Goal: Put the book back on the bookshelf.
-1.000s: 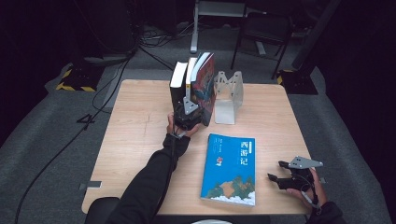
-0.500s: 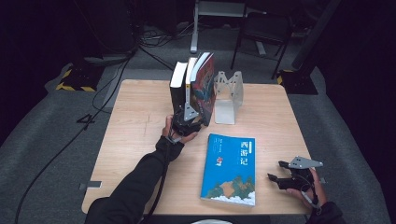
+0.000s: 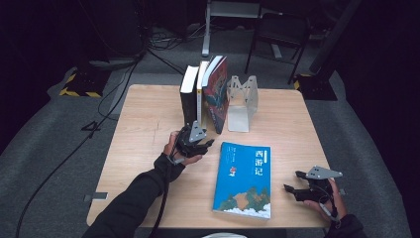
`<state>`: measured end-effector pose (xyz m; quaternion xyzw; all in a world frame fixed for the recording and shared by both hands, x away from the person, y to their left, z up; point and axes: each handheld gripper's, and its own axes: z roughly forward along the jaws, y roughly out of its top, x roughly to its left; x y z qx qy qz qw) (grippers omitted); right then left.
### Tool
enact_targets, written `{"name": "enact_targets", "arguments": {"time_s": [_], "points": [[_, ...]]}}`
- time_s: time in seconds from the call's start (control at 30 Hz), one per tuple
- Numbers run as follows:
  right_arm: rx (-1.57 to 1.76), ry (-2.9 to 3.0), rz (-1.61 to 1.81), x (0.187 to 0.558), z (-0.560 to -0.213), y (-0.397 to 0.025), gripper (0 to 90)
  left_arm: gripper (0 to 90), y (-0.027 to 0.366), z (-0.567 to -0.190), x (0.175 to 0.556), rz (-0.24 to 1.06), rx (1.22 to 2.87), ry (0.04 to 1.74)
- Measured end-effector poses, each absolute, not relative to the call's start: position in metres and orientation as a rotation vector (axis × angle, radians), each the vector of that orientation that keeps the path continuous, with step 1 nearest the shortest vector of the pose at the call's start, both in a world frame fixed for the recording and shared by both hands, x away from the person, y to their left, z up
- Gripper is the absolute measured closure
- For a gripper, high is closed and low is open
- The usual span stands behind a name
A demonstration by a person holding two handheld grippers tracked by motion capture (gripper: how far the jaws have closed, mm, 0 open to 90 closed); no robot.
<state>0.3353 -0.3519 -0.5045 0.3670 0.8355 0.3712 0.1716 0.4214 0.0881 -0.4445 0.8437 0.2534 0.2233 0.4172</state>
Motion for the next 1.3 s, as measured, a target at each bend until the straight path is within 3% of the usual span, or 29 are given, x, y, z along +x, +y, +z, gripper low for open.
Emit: {"name": "enact_targets", "arguments": {"time_s": [0.83,1.3], "points": [[1.045,2.365,1.051,0.334,-0.504,-0.351,23.6,45.4,0.115,-0.483,0.359,0.332,2.381,0.439],[0.944,2.439,1.070,0.326,-0.503,-0.340,25.6,40.4,0.121,-0.495,0.324,0.164,2.408,0.353]]}}
